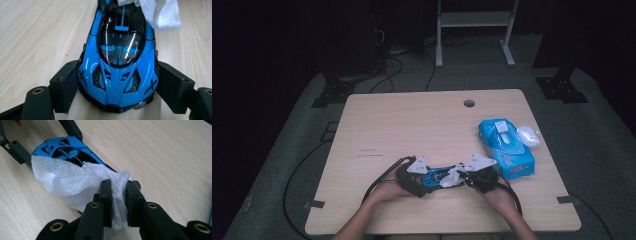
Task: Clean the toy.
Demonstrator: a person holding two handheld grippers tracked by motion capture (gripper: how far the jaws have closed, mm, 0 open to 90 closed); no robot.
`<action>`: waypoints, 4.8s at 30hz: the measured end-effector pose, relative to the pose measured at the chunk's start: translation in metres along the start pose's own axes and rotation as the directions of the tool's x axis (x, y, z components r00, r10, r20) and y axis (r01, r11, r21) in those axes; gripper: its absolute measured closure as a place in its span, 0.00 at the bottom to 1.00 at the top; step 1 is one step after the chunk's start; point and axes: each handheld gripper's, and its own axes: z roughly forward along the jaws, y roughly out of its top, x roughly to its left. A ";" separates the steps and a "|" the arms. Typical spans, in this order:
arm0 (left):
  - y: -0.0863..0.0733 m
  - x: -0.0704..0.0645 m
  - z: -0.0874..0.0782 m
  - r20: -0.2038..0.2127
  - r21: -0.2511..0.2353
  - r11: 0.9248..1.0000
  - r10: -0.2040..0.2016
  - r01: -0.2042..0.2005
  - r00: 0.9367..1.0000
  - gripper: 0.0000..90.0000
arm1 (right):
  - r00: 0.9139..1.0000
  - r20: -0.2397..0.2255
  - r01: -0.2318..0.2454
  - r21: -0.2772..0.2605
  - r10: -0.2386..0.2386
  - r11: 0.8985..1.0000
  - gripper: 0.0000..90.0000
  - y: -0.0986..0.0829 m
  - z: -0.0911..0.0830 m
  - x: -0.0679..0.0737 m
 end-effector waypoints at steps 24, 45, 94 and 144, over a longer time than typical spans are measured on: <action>0.000 0.000 0.000 0.001 0.002 1.000 0.003 -0.003 1.000 0.27 | 0.996 -0.082 0.019 -0.005 -0.019 1.000 0.89 -0.001 0.000 0.006; 0.000 0.000 0.000 0.005 0.000 1.000 0.005 -0.005 1.000 0.27 | 0.949 0.251 -0.182 -0.059 0.191 0.982 0.89 -0.011 -0.019 -0.032; 0.000 0.000 0.000 0.013 0.000 1.000 0.011 -0.011 1.000 0.28 | 0.994 -0.107 0.021 -0.012 -0.022 1.000 0.86 0.005 0.005 0.012; 0.000 0.000 0.000 0.046 0.007 1.000 0.021 -0.021 0.999 0.28 | 0.993 -0.104 -0.052 -0.001 0.051 0.999 0.88 0.003 0.000 0.007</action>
